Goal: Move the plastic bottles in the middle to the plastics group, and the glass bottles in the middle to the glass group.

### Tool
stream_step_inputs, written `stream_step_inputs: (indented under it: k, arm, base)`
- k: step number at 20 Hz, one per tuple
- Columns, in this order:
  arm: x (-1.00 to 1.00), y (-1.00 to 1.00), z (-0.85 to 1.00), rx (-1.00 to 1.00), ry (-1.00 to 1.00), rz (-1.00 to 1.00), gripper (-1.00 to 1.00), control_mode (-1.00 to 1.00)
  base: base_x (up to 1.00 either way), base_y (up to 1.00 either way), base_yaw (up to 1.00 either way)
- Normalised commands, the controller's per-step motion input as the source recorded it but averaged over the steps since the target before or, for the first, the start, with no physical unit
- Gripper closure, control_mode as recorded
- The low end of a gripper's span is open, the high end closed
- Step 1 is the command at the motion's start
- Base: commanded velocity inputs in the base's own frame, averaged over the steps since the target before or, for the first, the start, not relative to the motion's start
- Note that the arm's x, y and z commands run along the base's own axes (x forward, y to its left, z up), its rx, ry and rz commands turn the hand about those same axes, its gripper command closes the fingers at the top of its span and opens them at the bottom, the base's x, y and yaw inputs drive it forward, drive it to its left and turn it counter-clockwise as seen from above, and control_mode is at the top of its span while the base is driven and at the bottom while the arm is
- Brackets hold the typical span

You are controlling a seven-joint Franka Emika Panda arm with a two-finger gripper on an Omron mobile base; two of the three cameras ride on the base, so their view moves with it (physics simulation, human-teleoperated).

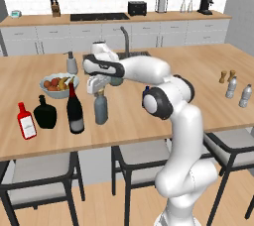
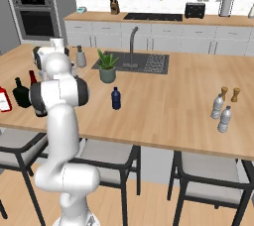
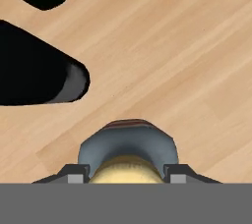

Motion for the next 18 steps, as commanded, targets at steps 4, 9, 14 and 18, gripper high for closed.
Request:
stream_step_inputs:
  k: [4, 9, 14, 18]
  arm:
    - [0.01, 0.55, -0.13, 0.01, 0.00, 0.16, 1.00, -1.00]
    - [0.00, 0.46, -0.16, 0.00, 0.00, 0.17, 1.00, -1.00]
    - [0.00, 0.12, -0.25, 0.00, 0.00, 0.10, 1.00, -1.00]
    - [0.05, -0.02, -0.14, 0.00, 0.01, 0.06, 1.00, -1.00]
  base:
    - [0.00, 0.00, 0.00]
    - [0.00, 0.00, 0.00]
    - [0.00, 0.00, 0.00]
    - [0.00, 0.00, 0.00]
